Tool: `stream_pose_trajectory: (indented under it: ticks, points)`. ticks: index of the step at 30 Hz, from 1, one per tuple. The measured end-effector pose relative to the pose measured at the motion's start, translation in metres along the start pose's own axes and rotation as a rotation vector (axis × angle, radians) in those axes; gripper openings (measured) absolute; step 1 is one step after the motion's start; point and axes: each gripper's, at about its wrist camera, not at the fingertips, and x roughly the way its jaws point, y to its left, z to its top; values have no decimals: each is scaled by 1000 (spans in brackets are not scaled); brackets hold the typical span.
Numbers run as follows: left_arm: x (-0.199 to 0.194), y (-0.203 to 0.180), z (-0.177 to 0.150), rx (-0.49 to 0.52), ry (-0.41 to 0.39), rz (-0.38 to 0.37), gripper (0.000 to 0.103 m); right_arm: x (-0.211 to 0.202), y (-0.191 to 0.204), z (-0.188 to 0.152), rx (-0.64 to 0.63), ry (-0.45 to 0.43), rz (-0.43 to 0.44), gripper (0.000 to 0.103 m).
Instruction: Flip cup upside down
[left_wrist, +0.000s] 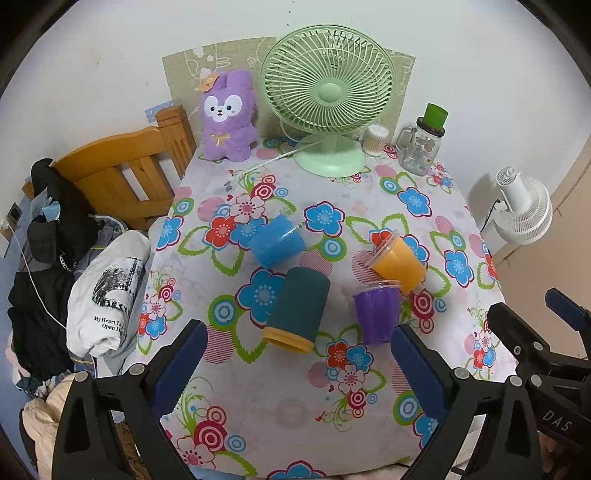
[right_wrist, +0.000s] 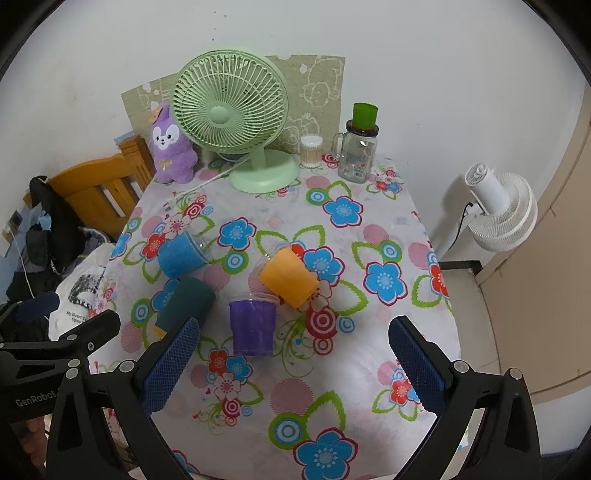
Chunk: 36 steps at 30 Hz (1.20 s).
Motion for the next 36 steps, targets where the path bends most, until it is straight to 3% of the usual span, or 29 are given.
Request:
stream_pose_trajectory:
  ticks: [28, 36]
  points:
    - [17, 1, 14, 32, 46, -6, 100, 9, 6, 9, -3, 13, -13, 103]
    - [38, 11, 32, -18, 80, -3, 101, 28, 4, 25, 1, 29, -13, 103]
